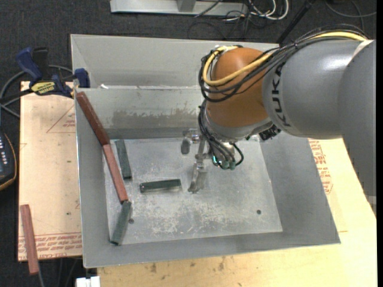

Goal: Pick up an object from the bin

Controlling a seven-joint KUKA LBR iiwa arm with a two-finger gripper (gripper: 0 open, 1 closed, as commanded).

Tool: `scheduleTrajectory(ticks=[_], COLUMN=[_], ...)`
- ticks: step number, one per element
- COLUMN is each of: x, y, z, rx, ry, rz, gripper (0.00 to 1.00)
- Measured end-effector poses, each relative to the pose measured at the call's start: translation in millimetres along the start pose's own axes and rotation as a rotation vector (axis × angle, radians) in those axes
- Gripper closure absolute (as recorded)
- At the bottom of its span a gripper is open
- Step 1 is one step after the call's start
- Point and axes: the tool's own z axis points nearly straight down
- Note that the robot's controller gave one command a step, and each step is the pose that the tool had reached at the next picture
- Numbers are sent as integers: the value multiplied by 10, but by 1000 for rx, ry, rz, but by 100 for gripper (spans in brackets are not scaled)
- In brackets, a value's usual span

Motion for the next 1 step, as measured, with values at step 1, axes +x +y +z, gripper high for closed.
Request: scheduleTrajectory(ticks=[1], x=[351], y=[572], z=[902], rx=[-1], ry=[1], rz=[-74], gripper=[0])
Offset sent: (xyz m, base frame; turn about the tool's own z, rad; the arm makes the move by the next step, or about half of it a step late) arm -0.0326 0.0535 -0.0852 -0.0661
